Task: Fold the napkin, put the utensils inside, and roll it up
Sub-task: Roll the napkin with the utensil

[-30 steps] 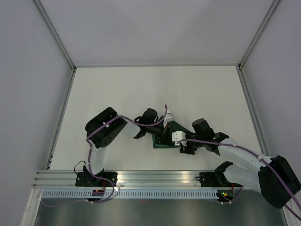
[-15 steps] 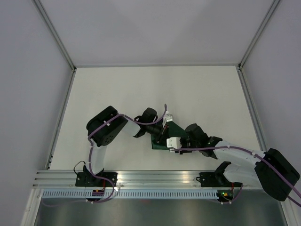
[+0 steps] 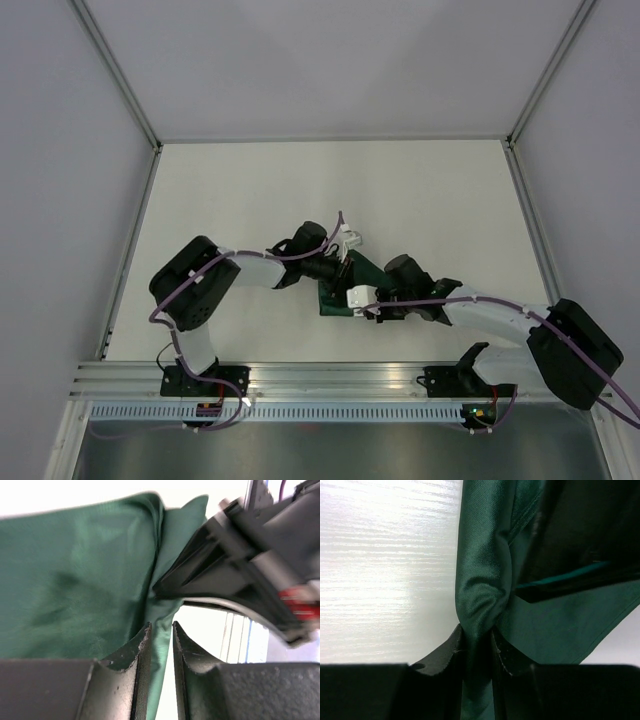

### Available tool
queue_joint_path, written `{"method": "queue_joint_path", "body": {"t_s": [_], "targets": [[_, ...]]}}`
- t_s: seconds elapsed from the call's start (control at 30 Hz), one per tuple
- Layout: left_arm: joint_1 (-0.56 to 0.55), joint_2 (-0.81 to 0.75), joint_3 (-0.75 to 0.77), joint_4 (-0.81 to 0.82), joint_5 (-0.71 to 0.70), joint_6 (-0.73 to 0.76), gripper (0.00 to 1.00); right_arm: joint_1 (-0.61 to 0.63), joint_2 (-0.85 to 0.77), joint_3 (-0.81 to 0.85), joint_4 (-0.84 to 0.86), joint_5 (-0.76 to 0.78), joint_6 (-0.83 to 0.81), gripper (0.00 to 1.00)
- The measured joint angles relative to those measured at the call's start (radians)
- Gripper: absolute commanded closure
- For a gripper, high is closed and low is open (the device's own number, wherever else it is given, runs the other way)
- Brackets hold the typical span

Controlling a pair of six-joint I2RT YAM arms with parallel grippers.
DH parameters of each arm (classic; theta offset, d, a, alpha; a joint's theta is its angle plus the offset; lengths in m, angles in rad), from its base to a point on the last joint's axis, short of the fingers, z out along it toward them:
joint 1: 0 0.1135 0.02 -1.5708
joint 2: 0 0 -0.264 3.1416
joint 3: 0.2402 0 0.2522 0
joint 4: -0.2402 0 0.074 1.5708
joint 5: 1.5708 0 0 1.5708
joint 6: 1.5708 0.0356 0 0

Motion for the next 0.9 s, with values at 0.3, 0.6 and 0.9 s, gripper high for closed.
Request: {"method": "queue_joint_path", "body": {"t_s": [0.3, 0.6, 0.9], "targets": [[0.008, -0.258, -0.076, 0.0, -0.187, 0.008, 0.72, -0.056, 0.166, 0.157, -0.141, -0.092, -0.006, 0.89], [0.008, -0.532, -0.335, 0.113, -0.473, 0.007, 0.68, -0.177, 0.402, 0.392, -0.39, -0.282, -0.06, 0.89], [-0.064, -0.602, -0.455, 0.219, -0.664, 0.055, 0.67, -0.278, 0.65, 0.613, -0.655, -0.451, -0.106, 0.89]]}}
